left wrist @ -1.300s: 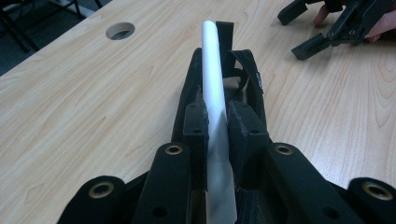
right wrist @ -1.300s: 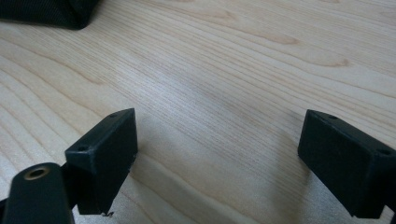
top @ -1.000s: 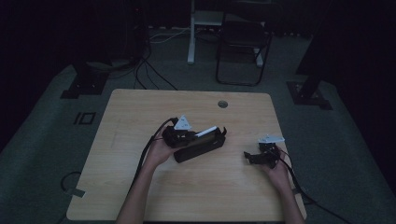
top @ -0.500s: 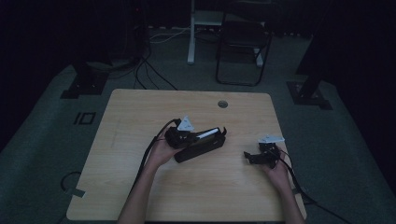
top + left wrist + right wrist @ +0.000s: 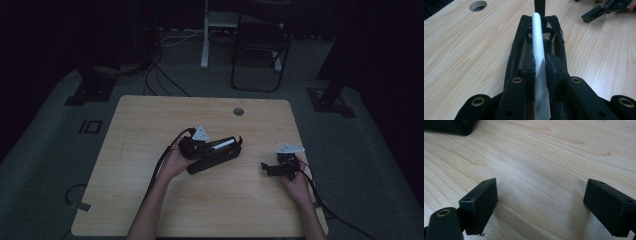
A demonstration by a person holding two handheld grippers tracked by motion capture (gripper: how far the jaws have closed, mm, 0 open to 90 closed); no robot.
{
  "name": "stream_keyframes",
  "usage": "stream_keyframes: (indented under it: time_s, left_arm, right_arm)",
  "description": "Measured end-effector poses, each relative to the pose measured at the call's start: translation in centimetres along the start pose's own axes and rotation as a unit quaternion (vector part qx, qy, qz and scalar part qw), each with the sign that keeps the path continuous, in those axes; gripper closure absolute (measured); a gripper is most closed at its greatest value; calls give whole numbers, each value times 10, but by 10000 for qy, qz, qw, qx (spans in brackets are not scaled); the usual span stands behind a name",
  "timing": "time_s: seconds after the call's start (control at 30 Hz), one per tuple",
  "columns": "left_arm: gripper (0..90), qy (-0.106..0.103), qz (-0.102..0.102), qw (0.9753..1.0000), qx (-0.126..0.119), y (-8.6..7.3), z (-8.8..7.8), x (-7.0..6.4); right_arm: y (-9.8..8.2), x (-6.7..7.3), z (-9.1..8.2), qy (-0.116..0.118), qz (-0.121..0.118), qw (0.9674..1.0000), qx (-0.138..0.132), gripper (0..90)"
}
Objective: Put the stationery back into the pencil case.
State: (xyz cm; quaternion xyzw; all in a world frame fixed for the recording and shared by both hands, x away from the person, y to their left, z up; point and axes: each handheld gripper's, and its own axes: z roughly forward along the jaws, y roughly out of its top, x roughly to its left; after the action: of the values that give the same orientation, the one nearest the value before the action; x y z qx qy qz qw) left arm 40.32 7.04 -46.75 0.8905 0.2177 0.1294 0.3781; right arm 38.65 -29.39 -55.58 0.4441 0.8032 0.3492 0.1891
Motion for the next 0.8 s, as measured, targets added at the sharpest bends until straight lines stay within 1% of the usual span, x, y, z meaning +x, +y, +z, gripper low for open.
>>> stream_keyframes:
  time_s: [0.33, 0.37, 0.43, 0.5, 0.63, 0.8]
  left_arm:
    - [776, -4, -1, 10000, 87, -1, 6, 0]
    - [758, -7, -14, 10000, 65, -1, 6, -1]
    - [659, 49, -27, 10000, 23, -1, 4, -1]
    - [598, 99, -26, 9999, -34, -1, -1, -1]
    - [526, 262, -28, 9995, -190, -1, -14, 0]
    - [482, 453, -58, 9983, -372, -4, -30, 2]
  right_arm:
    - [0, 0, 0, -1, 3, 10000, -1, 119]
    - [0, 0, 0, 0, 3, 10000, -1, 120]
    - [0, 0, 0, 0, 4, 10000, -2, 120]
    - [0, 0, 0, -1, -2, 10000, 2, 120]
    - [0, 0, 0, 0, -1, 10000, 2, 119]
    - [0, 0, 0, 1, 1, 10000, 4, 119]
